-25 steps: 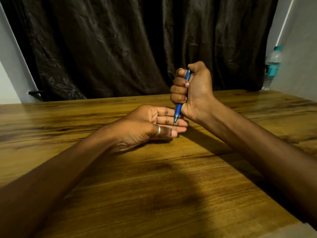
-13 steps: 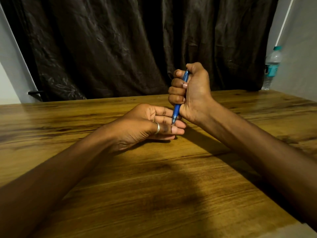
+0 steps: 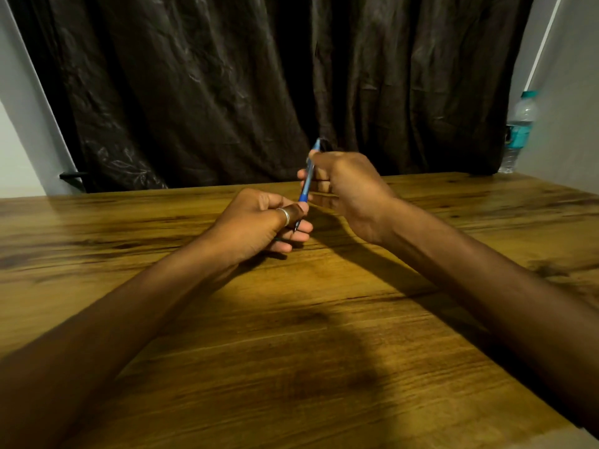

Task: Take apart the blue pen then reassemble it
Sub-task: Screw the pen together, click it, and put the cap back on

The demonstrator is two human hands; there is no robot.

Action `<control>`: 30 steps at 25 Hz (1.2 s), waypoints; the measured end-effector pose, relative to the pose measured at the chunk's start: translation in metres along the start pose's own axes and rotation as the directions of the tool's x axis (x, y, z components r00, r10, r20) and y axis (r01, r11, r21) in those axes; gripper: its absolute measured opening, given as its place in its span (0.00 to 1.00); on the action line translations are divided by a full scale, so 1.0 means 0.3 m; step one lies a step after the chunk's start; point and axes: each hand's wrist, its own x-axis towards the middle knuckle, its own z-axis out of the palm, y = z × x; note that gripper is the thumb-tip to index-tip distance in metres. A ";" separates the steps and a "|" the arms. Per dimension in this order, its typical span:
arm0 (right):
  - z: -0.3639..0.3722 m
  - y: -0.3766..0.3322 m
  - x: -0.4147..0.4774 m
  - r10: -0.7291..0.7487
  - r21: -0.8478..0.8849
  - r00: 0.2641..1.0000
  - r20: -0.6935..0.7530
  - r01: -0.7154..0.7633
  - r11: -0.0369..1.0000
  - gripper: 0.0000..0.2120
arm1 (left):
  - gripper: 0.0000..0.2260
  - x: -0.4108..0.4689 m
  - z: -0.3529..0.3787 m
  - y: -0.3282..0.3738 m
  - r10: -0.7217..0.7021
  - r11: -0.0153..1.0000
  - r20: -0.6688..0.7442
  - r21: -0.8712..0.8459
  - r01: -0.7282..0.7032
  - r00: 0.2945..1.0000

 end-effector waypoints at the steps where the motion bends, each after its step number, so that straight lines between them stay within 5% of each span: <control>1: -0.002 0.006 0.000 -0.016 -0.038 1.000 0.007 0.017 0.999 0.09 | 0.07 0.003 -0.002 -0.006 0.000 0.999 -0.006 0.040 0.000 1.000; 7: -0.009 0.012 0.007 -0.049 -0.063 0.999 -0.006 0.049 0.997 0.06 | 0.14 0.020 -0.033 0.006 0.116 0.947 -0.040 0.306 -0.099 0.992; 10: -0.015 0.010 0.012 -0.040 -0.139 0.999 -0.022 0.037 0.990 0.05 | 0.08 0.047 -0.096 -0.014 0.228 0.831 -0.122 0.541 -0.128 0.966; 14: -0.024 0.024 0.030 -0.031 -0.308 0.999 -0.020 0.024 0.951 0.10 | 0.07 0.031 -0.120 -0.026 0.157 0.624 -0.052 0.779 -0.059 0.986; 18: -0.026 0.052 0.043 0.018 -0.440 1.000 -0.004 -0.018 0.898 0.09 | 0.07 0.024 -0.097 -0.034 0.130 0.577 -0.048 0.816 -0.036 0.990; 24: -0.034 0.070 0.042 0.048 -0.763 0.998 0.033 -0.006 0.647 0.07 | 0.05 0.022 -0.035 -0.041 0.104 0.674 -0.097 0.739 0.001 0.990; 30: -0.020 0.079 0.016 0.091 -0.837 0.989 0.115 0.047 0.546 0.07 | 0.04 0.019 0.004 -0.057 0.032 0.847 -0.138 0.530 0.047 0.990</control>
